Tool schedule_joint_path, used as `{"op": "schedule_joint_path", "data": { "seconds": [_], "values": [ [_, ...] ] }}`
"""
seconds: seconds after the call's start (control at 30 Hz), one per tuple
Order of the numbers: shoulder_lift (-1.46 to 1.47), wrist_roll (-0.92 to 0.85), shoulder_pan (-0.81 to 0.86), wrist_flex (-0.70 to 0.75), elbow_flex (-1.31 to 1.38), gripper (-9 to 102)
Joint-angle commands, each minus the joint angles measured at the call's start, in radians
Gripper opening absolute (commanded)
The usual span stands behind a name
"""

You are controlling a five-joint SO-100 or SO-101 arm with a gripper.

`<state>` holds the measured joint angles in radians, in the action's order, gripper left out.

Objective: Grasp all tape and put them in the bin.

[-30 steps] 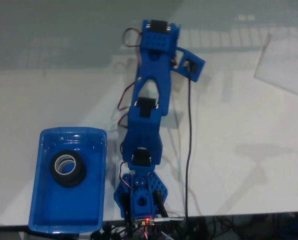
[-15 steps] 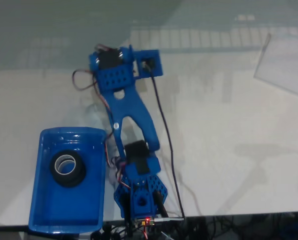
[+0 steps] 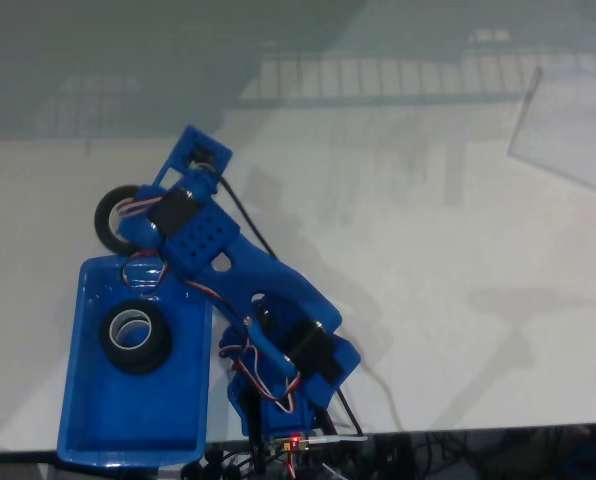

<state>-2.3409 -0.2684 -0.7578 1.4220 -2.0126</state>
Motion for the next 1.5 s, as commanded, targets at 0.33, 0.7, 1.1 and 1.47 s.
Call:
{"op": "schedule_joint_path", "data": {
  "seconds": [0.33, 0.7, 1.1, 1.47],
  "values": [
    [-0.173, 0.002, -0.360, 0.043, -0.061, 0],
    [-0.275, 0.026, -0.514, 0.035, -0.204, 0],
    [-0.321, -0.101, -0.565, 0.044, -0.218, 0],
    [-0.324, -0.170, -0.581, 0.063, -0.227, 19]
  ]
}}
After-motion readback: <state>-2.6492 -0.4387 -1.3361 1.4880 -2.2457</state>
